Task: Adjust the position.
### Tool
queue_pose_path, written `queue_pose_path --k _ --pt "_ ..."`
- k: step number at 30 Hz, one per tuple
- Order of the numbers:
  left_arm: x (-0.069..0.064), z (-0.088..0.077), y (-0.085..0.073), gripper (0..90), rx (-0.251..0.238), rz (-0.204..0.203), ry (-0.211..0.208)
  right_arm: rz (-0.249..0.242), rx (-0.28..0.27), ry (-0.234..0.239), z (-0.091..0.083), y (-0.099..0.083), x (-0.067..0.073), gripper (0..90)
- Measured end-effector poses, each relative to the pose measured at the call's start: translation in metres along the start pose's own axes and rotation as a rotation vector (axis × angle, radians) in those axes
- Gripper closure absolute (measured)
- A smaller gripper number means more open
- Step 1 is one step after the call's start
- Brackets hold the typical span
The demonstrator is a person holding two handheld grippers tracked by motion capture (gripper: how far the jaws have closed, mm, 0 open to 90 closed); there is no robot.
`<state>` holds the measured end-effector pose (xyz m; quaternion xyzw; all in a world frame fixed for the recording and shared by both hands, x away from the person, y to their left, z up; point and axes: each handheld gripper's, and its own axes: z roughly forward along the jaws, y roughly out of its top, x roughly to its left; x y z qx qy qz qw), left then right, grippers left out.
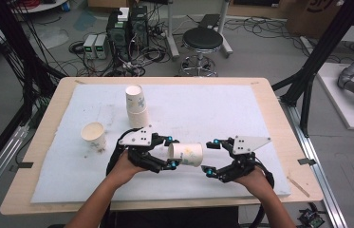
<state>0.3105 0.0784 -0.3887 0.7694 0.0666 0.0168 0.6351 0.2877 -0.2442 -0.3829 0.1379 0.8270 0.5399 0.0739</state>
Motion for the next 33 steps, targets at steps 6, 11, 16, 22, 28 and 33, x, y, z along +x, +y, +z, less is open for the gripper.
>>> queue_pose_path --k 6,11,16,22,28,33 --pt "-0.001 0.0 0.001 37.2 -0.023 -0.008 -0.023 0.002 -0.008 0.028 0.003 -0.001 -0.001 20.4" --pt "-0.004 0.003 0.004 37.2 -0.032 0.005 -0.052 0.0 -0.013 0.06 0.007 -0.002 0.0 20.6" --pt "-0.006 0.008 0.005 37.2 -0.031 0.011 -0.08 0.002 -0.034 0.091 0.012 -0.002 -0.001 20.6" --pt "-0.006 0.011 0.005 37.2 -0.04 0.006 -0.089 0.033 -0.064 0.135 0.013 -0.004 -0.003 24.0" --pt "-0.005 0.01 0.003 37.2 -0.059 -0.006 -0.099 0.029 -0.08 0.154 0.013 -0.005 -0.004 26.4" --pt "-0.004 0.009 0.0 37.2 -0.087 -0.023 -0.11 0.039 -0.107 0.174 0.012 -0.006 -0.006 28.4"
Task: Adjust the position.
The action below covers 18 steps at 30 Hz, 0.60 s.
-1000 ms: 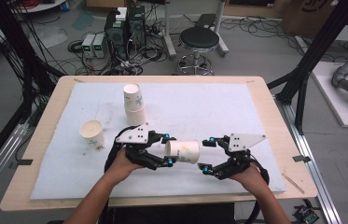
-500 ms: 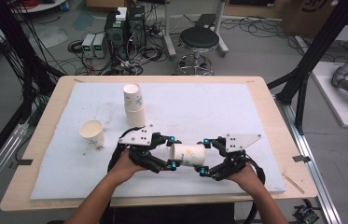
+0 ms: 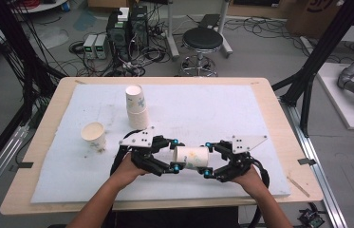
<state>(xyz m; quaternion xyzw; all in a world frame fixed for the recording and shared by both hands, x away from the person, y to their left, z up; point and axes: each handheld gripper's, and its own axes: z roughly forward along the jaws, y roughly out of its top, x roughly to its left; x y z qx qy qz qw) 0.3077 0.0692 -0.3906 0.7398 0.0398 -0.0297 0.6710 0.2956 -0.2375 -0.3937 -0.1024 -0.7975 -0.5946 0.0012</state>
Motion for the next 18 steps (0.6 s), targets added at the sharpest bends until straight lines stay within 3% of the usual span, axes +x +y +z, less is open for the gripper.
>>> queue_pose_path --k 11,15,18 --pt "-0.0007 0.0009 -0.0018 35.6 -0.003 -0.014 0.004 0.017 0.012 0.004 -0.0022 0.001 0.0 33.7" --pt "-0.0022 0.0015 0.0022 19.8 0.055 -0.019 0.043 0.031 0.029 -0.001 -0.0038 0.0022 -0.0007 33.7" --pt "-0.0033 0.0009 0.0067 16.4 0.104 -0.006 0.06 0.024 0.067 -0.022 -0.0054 0.0048 -0.0004 33.7"
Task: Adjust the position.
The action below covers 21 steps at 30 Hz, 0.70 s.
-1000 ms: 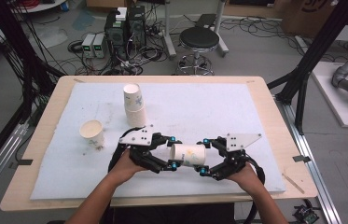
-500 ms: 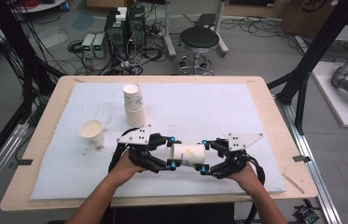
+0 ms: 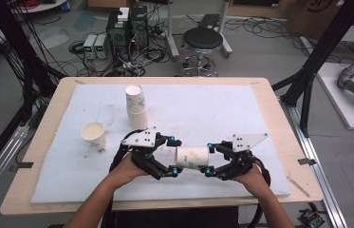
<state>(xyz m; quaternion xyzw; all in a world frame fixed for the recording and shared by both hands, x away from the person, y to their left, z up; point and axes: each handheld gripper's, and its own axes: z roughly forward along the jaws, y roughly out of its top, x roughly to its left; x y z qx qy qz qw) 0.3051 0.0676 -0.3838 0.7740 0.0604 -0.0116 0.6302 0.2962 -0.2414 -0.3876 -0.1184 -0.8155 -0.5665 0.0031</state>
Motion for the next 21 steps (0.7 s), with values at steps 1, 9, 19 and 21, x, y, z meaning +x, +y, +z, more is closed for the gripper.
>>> queue_pose_path --k 1,9,19,21 --pt "0.0 0.0 0.002 16.3 0.023 0.008 0.007 -0.003 0.013 -0.008 0.0 0.001 0.0 33.7" --pt "0.0 0.002 0.012 16.3 0.156 0.068 0.049 -0.023 0.135 -0.045 0.001 0.015 -0.001 33.7" --pt "0.003 0.007 0.012 16.9 0.273 0.086 0.08 -0.073 0.309 -0.075 0.01 0.035 -0.001 33.5" --pt "0.003 0.009 0.012 16.9 0.298 0.093 0.081 -0.079 0.346 -0.079 0.013 0.038 -0.001 33.5"
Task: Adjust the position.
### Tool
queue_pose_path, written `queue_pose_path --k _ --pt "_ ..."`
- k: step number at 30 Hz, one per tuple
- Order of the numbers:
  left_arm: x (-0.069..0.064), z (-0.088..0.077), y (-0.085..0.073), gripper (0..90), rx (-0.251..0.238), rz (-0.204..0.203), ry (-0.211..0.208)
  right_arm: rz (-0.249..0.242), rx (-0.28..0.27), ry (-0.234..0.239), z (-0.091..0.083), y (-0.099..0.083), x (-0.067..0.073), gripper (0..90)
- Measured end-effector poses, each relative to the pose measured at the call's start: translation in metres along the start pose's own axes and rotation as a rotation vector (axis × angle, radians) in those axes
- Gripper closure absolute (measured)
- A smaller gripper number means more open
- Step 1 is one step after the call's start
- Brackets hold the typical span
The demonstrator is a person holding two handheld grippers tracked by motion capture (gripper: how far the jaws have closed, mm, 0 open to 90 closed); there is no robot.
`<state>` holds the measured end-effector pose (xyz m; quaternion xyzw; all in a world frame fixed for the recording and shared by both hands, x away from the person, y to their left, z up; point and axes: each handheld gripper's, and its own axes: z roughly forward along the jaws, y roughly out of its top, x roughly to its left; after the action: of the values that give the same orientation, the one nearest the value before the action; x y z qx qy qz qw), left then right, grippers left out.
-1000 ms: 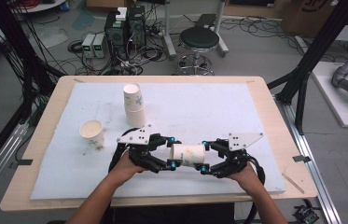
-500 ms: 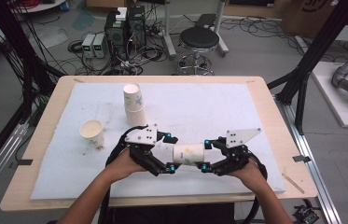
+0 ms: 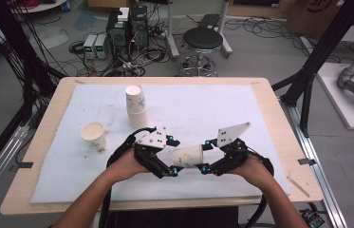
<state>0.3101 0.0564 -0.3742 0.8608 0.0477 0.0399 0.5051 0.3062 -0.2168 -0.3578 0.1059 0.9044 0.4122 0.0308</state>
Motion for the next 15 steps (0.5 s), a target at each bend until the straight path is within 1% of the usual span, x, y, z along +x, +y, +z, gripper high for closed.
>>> queue_pose_path --k 4,9,15 --pt "-0.001 0.004 0.0 17.2 0.035 0.012 0.001 -0.029 0.069 -0.008 0.004 0.009 0.001 33.5" --pt "-0.001 0.006 -0.001 17.6 0.064 0.025 0.001 -0.056 0.133 -0.015 0.009 0.016 0.002 33.5" --pt "-0.001 0.009 -0.002 18.2 0.095 0.036 0.003 -0.078 0.185 -0.011 0.013 0.023 0.002 33.5"
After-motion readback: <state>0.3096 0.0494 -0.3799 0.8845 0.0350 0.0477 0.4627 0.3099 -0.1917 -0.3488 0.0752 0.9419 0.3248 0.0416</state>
